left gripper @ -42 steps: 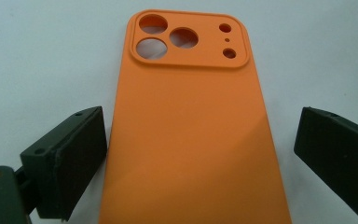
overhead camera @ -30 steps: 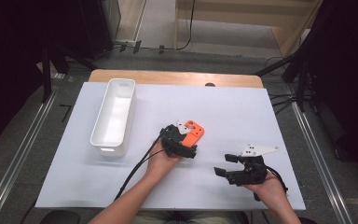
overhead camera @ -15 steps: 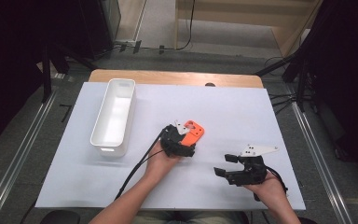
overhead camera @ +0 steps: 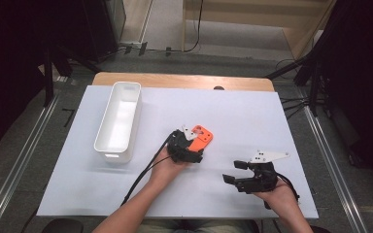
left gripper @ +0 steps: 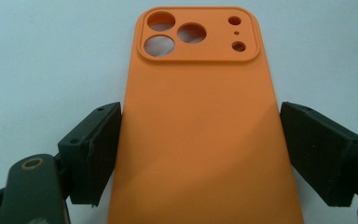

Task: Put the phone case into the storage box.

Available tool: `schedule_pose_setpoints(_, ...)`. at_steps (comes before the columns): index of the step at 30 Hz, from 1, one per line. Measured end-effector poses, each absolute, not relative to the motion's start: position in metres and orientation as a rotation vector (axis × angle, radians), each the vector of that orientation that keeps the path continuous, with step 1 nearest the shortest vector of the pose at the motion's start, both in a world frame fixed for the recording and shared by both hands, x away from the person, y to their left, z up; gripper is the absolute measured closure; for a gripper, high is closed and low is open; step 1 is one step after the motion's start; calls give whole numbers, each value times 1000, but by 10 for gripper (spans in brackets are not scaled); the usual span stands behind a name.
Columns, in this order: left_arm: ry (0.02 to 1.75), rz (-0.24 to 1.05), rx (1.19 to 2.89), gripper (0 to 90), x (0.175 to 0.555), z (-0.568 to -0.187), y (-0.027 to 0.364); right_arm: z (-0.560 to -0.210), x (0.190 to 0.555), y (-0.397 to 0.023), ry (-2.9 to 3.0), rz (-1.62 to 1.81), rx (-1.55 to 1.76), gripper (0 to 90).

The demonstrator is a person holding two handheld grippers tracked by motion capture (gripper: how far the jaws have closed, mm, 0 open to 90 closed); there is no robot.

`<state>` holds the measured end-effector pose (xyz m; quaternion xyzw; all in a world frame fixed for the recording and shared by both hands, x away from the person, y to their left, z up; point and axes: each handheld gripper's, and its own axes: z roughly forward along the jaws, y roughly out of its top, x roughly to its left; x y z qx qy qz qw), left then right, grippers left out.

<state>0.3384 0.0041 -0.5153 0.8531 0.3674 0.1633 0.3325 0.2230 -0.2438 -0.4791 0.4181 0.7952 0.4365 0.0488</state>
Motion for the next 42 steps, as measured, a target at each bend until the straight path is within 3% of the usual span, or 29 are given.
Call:
schedule_pose_setpoints(17, 939, 392, 2213, 158, 338, -514, 6, -479, 223, -245, 2419, 1337, 1283, 254)
schedule_pose_setpoints(42, 968, 88, 2100, 157, 349, -469, 29, -478, 224, -246, 2411, 1346, 1294, 254)
